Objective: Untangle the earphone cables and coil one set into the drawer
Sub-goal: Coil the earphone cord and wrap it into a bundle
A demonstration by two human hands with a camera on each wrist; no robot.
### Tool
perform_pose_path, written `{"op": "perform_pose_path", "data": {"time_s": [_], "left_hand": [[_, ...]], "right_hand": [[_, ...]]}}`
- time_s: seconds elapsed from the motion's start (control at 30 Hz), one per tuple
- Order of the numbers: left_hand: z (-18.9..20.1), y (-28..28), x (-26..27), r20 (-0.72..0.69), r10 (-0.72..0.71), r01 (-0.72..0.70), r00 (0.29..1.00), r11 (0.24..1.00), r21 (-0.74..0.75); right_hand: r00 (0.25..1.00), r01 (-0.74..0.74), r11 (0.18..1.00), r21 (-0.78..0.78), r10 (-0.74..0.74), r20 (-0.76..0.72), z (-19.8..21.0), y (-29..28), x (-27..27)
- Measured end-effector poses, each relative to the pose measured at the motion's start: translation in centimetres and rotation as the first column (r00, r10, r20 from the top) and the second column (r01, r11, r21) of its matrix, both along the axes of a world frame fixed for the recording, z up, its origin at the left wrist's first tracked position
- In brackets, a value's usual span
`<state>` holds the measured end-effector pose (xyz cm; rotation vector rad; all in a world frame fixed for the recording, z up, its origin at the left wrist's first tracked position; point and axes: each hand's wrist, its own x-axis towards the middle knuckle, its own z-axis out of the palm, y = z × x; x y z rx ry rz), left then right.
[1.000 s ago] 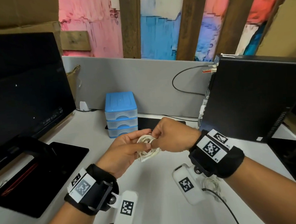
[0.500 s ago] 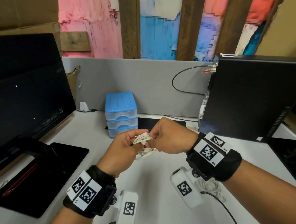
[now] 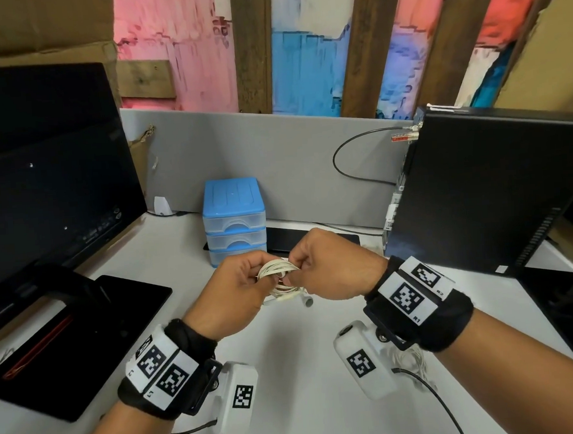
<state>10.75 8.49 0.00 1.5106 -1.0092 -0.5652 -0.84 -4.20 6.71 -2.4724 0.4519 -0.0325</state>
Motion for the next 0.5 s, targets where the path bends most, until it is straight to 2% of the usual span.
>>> {"op": "perform_pose_path", "data": {"time_s": [0.17,0.33,0.4,0.5], "left_hand": [[0.10,-0.26,-0.23,-0.130,0.038,-0.043,0.991,0.998,-0.039],[0.07,-0.09,0.29,-0.210,-0.101,0.101,0.972,0.995,-0.012],[0.05,-0.18,0.25,-0.229,-0.121,0.111,0.966,0.992,-0.057],[0.11,-0.32,0.16,-0.292,-0.097,0.050,0.951,0.985,-0.166]], "right_hand": [[0.998,0.021,0.997,-0.076,-0.017,0.058,-0.10,0.19,0.18],[0.997,0.045,0.988,-0.145,-0.035,0.074,-0.35,0.43,0.09],[0.994,0.057,0.984,-0.170,-0.041,0.097,-0.28,0.59,0.06],[0.987,0.071,0.980,-0.188,-0.042,0.155,0.01,0.81,0.10]]}}
